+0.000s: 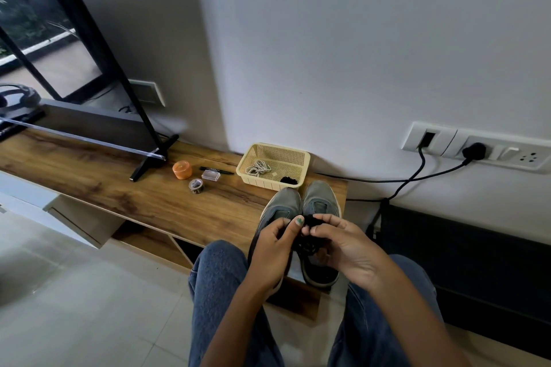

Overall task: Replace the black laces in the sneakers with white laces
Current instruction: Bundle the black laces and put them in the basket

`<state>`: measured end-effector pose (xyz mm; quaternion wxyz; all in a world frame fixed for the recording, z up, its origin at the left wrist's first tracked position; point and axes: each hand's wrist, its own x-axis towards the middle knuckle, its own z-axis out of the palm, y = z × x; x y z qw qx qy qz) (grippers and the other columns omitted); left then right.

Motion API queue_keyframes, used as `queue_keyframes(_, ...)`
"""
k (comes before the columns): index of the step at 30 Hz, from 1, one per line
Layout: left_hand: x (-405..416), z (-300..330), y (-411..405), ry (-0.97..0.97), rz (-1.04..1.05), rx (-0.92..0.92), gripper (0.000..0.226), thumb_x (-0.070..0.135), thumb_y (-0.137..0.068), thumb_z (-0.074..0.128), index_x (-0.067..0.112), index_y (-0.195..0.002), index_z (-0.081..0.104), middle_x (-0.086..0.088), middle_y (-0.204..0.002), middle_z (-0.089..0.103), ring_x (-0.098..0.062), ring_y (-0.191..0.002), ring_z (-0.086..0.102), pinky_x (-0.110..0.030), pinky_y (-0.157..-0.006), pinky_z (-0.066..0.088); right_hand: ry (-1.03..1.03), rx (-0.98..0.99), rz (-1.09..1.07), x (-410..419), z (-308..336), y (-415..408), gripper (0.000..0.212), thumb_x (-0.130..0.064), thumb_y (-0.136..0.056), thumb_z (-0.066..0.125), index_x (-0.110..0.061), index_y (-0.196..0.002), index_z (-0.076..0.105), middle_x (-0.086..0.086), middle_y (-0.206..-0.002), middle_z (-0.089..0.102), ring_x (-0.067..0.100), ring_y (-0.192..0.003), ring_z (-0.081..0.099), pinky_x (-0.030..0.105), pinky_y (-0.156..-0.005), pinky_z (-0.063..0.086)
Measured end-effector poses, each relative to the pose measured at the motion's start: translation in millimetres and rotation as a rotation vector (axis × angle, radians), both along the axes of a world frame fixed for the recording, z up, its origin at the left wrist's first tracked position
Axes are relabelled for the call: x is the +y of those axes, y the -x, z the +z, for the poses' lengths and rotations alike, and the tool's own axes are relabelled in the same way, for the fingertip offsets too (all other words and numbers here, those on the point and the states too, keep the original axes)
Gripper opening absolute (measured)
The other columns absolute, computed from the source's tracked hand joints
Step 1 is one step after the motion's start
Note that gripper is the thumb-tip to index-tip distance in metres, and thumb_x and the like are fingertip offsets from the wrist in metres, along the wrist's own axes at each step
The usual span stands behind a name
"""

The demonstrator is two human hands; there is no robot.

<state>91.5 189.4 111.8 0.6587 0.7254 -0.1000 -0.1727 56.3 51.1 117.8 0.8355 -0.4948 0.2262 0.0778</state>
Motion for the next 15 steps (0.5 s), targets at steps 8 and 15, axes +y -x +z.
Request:
queue_keyframes(8, 0, 9, 4, 0.072, -0.086, 0.118, 0.03, 0.017, -0.103, 0.039, 0.008, -0.083, 0.06, 0.015, -0.051, 0.058, 0.007, -0.044, 0.051, -0.005, -0.045, 0.035, 0.184, -0.163, -0.099, 9, 2, 4, 0.025, 0.007, -0.082, 0.064, -0.007, -0.102, 0.066, 0.014, -0.091, 0.072, 0.019, -0.083, 0.067, 0.032, -0.074, 0.051)
queue_keyframes(15, 0, 2, 2, 0.062, -0.087, 0.149, 0.03, 0.021, -0.102, 0.041, 0.001, -0.091, 0.061, 0.007, -0.064, 0.059, 0.007, -0.05, 0.053, -0.007, -0.048, 0.038, 0.498, -0.224, -0.144, 12, 0, 5, 0.015, -0.009, -0.079, 0.074, -0.012, -0.094, 0.073, 0.006, -0.085, 0.074, 0.015, -0.082, 0.07, 0.02, -0.069, 0.054)
